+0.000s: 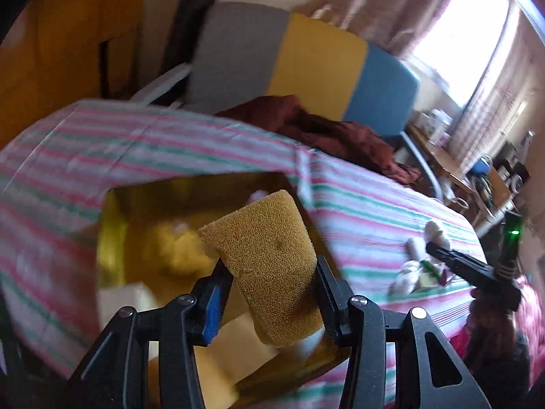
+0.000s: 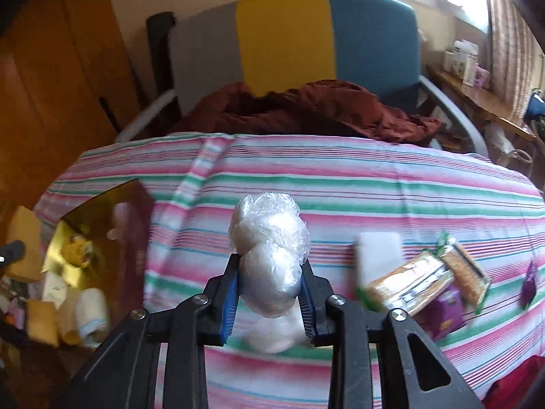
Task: Organize objects
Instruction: 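Carry sponge and wrapped cotton ball over the tray and release both into it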
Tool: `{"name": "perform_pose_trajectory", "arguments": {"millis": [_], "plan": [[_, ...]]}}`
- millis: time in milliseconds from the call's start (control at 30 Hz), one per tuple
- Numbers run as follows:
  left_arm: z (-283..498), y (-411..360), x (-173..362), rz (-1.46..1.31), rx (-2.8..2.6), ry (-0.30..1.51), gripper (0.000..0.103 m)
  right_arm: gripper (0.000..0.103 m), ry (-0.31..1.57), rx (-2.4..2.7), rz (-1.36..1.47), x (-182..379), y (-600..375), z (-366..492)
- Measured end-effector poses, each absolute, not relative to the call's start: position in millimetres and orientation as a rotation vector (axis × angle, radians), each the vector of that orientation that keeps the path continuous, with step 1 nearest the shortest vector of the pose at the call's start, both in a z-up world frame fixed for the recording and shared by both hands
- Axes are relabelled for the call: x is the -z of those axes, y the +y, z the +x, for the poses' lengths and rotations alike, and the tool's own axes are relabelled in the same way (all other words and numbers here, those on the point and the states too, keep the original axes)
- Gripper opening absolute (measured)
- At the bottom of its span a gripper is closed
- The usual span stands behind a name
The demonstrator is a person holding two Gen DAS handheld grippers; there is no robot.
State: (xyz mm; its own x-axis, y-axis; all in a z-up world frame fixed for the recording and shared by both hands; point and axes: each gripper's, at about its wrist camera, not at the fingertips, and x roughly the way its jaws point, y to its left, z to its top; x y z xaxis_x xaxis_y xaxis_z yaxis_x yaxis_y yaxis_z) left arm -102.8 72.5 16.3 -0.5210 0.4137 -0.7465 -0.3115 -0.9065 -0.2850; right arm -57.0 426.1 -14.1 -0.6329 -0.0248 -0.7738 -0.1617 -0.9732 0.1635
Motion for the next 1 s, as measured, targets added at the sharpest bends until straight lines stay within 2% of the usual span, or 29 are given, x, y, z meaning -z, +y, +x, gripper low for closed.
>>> {"name": "perform_pose_trajectory", "arguments": {"millis": [133,267,500,600,633,833,1000], "plan": [[-82,43,2,-1.275,-2.443,-0.161,0.048,0.03,0.339,-2.862,-1.373,13,377,-58],[-70,23,17,-1.278,-2.438,-0.195,0.048,0.03,0.259,-2.948,-1.463,15,324,-68],[-82,19,11,-1.21,-2.435,-0.245,0.052,0.032,0.136,-2.983,-1.601,23,250,-104],[-91,28,12,-1.206,-2.424,-0.215,0.063,0.046,0.122,-2.943,-1.586,24,238,-117],[-93,30,15,-1.221,-2.43,-0.199,0.063,0.05,0.122,-2.922,-1.587,27,236,-120],[-89,30,44,-1.327,-2.411,-0.172,0.063,0.051,0.101,-2.862,-1.64,38,241,-105],[-78,16,45,-1.323,-2.439,-0.215,0.063,0.053,0.159,-2.839,-1.657,46,253,-86]]}}
